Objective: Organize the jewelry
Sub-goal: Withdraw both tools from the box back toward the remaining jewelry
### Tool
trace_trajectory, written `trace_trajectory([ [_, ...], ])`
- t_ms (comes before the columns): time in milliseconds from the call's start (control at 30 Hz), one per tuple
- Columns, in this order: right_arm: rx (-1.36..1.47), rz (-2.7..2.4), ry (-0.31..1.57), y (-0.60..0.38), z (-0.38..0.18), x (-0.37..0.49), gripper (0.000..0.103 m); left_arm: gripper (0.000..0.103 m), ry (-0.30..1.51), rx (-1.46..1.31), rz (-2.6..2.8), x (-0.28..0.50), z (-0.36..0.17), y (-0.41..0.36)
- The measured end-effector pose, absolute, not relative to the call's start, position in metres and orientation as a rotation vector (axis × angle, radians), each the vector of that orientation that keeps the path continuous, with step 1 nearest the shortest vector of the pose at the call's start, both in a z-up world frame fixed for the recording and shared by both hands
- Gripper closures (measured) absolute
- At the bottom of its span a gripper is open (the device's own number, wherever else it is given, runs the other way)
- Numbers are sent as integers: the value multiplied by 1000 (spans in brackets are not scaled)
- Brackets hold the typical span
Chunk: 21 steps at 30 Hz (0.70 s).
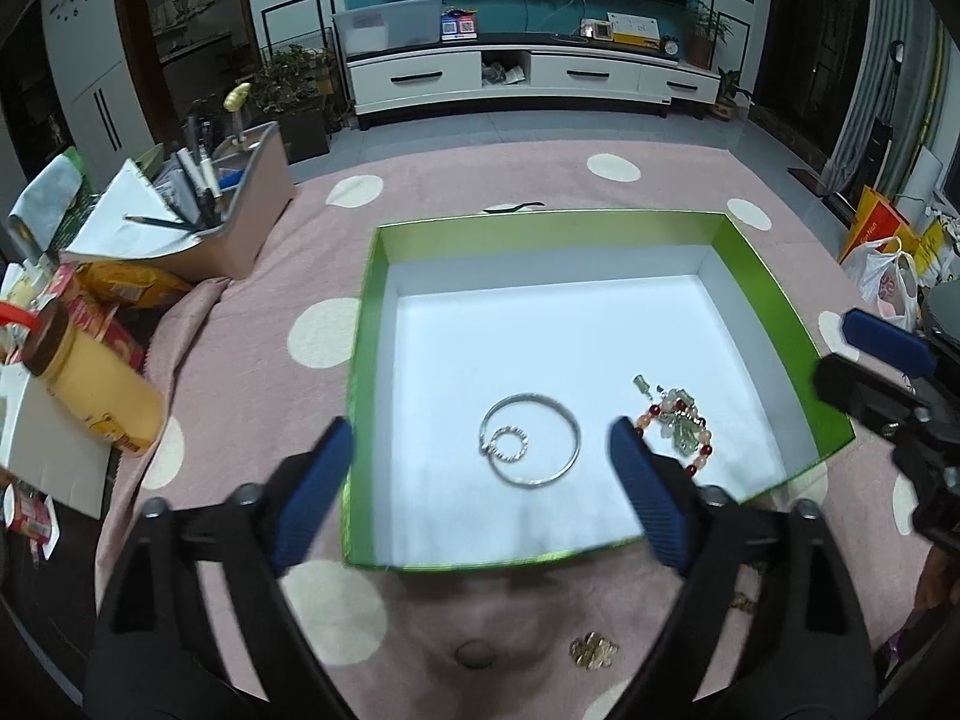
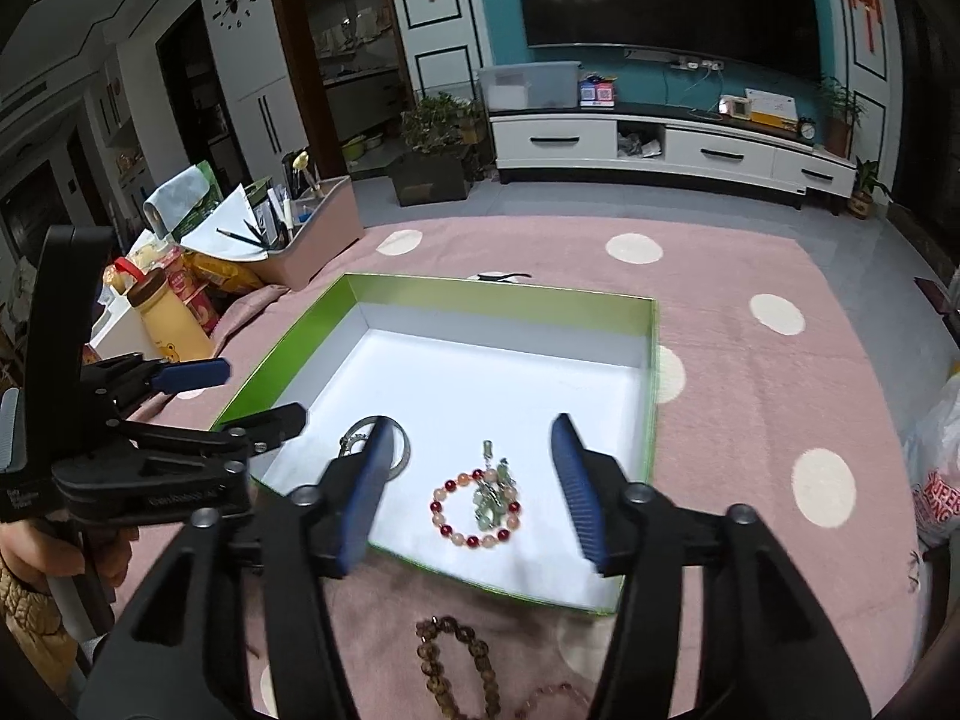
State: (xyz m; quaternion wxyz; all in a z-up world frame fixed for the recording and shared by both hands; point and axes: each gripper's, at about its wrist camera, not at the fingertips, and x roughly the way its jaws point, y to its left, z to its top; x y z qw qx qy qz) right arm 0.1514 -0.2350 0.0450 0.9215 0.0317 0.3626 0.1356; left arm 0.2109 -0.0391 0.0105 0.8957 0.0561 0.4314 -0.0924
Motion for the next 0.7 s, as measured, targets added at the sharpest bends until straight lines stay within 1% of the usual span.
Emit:
trace_trajectory([
  [33,71,274,743,-239,47,147,39,10,896,113,-194,208,11,-36],
  [167,95,258,740,-252,51,130,36,8,902,81,-183,194,15,-21],
  [500,171,214,738,-283,48,86,35,7,917,-18,-135,150,16,20],
  [700,203,201,749,-290,41,66,35,7,942,-55,-122,124,7,36],
])
